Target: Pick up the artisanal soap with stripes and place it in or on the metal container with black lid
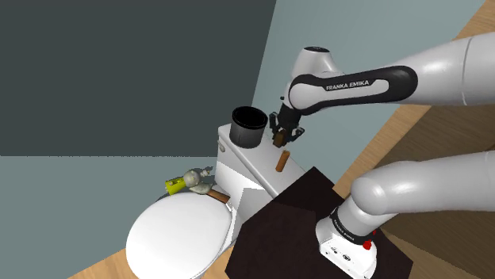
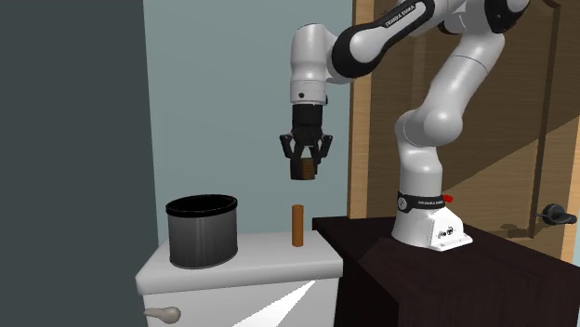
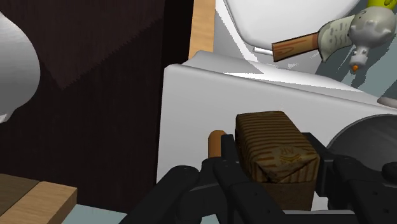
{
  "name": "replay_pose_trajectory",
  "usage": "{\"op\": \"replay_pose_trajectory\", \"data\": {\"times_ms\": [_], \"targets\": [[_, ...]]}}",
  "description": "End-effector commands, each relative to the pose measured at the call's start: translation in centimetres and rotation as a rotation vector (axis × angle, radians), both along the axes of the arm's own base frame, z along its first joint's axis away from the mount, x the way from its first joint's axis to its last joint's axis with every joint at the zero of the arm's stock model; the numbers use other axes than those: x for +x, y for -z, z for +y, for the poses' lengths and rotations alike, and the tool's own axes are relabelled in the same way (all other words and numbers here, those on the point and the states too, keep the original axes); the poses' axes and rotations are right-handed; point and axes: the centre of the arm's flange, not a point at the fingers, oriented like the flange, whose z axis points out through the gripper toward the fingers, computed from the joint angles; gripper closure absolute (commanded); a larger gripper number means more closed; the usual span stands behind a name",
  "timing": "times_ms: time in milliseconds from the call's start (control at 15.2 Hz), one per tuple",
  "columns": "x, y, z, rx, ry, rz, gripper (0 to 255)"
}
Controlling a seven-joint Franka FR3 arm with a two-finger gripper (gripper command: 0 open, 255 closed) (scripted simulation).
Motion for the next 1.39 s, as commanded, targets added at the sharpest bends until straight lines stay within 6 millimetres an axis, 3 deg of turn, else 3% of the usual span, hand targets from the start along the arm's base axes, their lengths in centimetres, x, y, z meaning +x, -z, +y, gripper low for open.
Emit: {"op": "replay_pose_trajectory", "data": {"times_ms": [0, 1320], "targets": [[1.9, -0.2, -0.6, 0.000, 0.000, 0.001, 255], [26.1, -0.4, -9.6, 0.000, 0.000, 0.001, 255]]}}
